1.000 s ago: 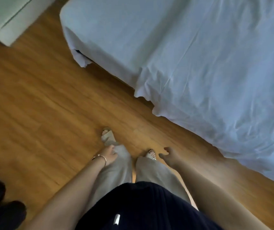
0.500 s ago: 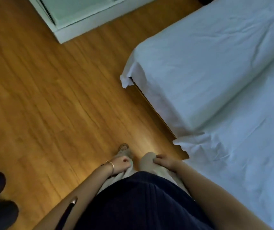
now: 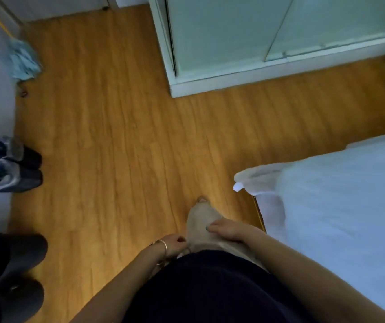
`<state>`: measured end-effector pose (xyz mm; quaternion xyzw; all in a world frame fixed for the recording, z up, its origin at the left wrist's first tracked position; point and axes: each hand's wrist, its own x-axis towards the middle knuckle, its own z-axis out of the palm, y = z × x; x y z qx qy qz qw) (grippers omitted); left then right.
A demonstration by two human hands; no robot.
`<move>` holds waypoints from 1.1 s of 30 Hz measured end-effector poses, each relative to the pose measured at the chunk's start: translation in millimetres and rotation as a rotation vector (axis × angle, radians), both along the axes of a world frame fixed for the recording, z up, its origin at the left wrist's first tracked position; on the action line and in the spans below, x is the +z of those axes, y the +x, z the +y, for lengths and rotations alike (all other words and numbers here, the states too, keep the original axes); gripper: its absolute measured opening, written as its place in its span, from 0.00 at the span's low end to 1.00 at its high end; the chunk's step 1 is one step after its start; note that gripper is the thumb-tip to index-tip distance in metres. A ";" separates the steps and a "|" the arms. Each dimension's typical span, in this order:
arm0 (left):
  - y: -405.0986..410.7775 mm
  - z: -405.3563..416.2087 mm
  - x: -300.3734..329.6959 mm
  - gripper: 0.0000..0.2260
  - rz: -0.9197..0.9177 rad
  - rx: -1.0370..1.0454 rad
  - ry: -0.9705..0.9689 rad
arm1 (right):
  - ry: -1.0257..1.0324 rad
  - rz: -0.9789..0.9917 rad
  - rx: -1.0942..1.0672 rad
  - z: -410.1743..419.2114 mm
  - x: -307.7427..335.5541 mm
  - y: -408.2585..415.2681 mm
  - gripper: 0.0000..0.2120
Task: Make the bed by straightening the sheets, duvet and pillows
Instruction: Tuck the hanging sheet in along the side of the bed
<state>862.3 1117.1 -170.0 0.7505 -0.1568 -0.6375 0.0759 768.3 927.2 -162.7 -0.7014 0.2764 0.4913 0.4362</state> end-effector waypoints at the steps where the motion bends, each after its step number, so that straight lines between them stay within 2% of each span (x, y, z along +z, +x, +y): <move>1: 25.5 -13.0 5.0 0.14 -0.047 0.024 0.001 | 0.035 -0.001 0.005 -15.6 5.1 28.6 0.17; 3: 69.3 -40.1 11.8 0.16 -0.149 0.037 -0.031 | 0.092 -0.023 0.018 -42.8 13.4 74.0 0.14; 7: 146.2 -106.6 28.1 0.16 -0.264 -0.038 -0.143 | 0.079 -0.059 -0.010 -87.5 16.9 143.7 0.20; 9: 183.5 -140.2 24.3 0.17 -0.226 -0.062 -0.147 | 0.026 -0.054 -0.017 -113.2 13.7 170.8 0.22; 13: 269.7 -213.5 9.6 0.10 -0.127 -0.138 -0.100 | -0.024 0.008 -0.026 -188.6 -5.4 212.8 0.26; 15: 317.0 -260.0 14.3 0.10 -0.135 -0.160 -0.124 | -0.091 0.044 -0.129 -228.8 -11.0 230.4 0.27; 19: 377.1 -348.6 20.2 0.08 -0.143 -0.272 -0.137 | -0.194 0.029 -0.419 -284.8 -0.5 255.8 0.20; 21: 390.5 -390.5 20.1 0.12 -0.112 -0.324 -0.146 | -0.257 -0.016 -0.574 -305.9 2.0 264.1 0.18; 25: 398.9 -468.5 16.5 0.12 -0.060 -0.531 -0.172 | -0.373 -0.009 -0.659 -346.9 10.5 268.6 0.13; 27: 399.6 -506.3 9.8 0.11 -0.029 -0.613 -0.134 | -0.289 0.017 -0.782 -366.6 10.6 267.2 0.16; 31: 391.0 -593.6 1.6 0.15 0.036 -0.776 -0.048 | 0.056 0.064 -0.923 -429.2 17.3 246.8 0.24; 33: 381.8 -647.7 5.4 0.14 0.025 -0.833 -0.061 | 0.069 0.045 -1.062 -475.4 15.6 228.5 0.26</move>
